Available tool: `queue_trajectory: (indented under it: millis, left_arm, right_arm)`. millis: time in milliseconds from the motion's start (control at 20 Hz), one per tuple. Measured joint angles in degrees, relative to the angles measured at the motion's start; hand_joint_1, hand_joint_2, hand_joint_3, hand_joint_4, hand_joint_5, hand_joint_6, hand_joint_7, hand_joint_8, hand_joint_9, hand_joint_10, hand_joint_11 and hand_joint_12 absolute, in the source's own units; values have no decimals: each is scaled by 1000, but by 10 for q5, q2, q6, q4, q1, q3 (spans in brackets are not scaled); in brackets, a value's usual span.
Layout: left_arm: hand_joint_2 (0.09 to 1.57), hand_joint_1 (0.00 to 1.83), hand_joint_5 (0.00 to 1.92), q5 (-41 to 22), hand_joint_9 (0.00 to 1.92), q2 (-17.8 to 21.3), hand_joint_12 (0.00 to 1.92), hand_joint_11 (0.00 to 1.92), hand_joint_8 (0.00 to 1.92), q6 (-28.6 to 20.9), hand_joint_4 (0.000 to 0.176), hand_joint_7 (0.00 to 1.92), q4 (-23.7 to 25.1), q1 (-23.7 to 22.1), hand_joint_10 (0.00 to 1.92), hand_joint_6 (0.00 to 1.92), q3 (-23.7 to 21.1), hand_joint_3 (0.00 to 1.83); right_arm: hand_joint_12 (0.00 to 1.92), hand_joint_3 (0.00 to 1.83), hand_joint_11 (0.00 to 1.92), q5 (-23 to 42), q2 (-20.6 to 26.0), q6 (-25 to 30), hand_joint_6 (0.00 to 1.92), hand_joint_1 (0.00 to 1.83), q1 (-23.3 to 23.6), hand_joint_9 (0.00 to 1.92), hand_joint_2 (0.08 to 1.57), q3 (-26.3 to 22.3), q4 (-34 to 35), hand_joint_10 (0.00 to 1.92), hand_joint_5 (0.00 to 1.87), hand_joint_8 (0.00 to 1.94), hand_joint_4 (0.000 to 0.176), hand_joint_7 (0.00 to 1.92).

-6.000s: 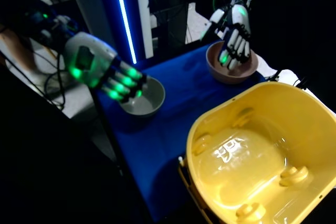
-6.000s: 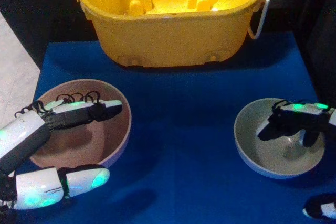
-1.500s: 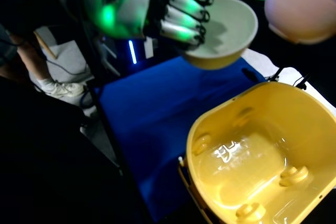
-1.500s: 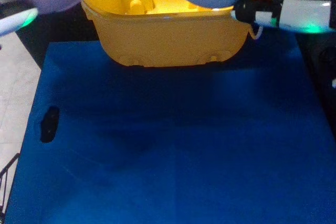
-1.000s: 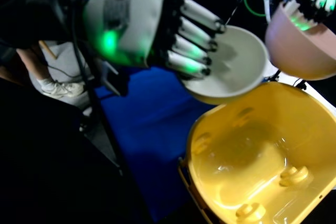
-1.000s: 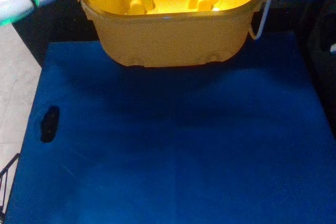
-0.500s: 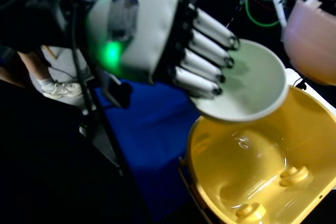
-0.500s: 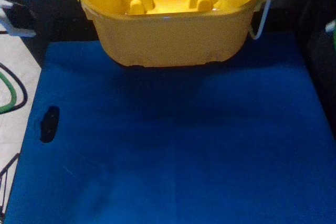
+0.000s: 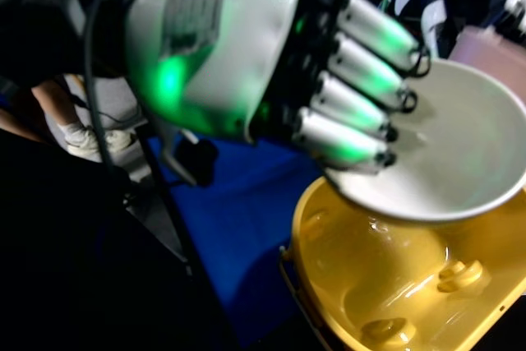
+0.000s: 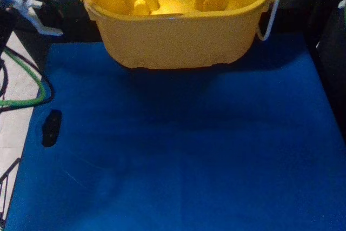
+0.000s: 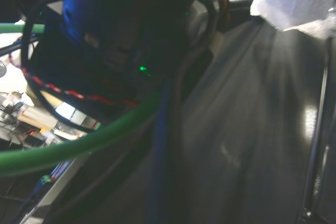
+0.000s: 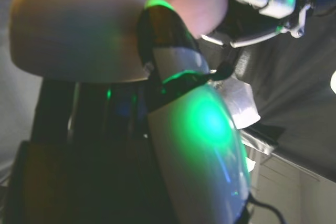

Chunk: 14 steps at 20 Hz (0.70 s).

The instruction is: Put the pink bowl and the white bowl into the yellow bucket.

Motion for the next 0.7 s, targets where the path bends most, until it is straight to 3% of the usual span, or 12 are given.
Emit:
queue_trajectory:
  millis: [100,300,500,550,600,700]
  left_arm:
    - [1142,1488,901,-4,868,-27,1683,668,1164,-49,0,876,-2,0,1218,1006,33,0]
    - [1158,1485,852,-9,836,-31,1735,683,1204,-60,0,827,0,0,1292,1038,34,2]
    - [1168,1485,838,-8,822,-36,1753,639,1247,-61,0,817,0,1,1327,1035,44,2]
    - [1177,1483,829,-11,800,-36,1777,647,1299,-61,0,785,-1,2,1371,1002,45,2]
    - [1214,1358,780,-10,781,-36,1796,821,1440,-62,0,716,0,6,1584,1011,45,3]
    - [1198,1478,797,-14,796,-37,1816,644,1386,-64,0,723,0,13,1440,965,45,0]
  right_arm:
    - [1596,7,744,0,0,0,1214,1489,0,847,1147,4,3,1263,810,1234,0,822]
    - [1611,6,633,-2,1,0,1265,1490,0,840,1159,5,6,1263,838,1249,0,807]
    - [1554,0,701,-2,0,0,1286,1491,0,875,1148,5,7,1171,847,1186,0,820]
    - [1558,0,695,-2,0,0,1284,1490,0,873,1147,6,8,1170,852,1178,0,822]
    - [1592,2,669,-3,0,0,1306,1488,0,835,1158,6,10,1232,831,1207,0,812]
    - [1598,0,675,-4,0,0,1307,1489,0,830,1159,7,13,1239,820,1209,0,819]
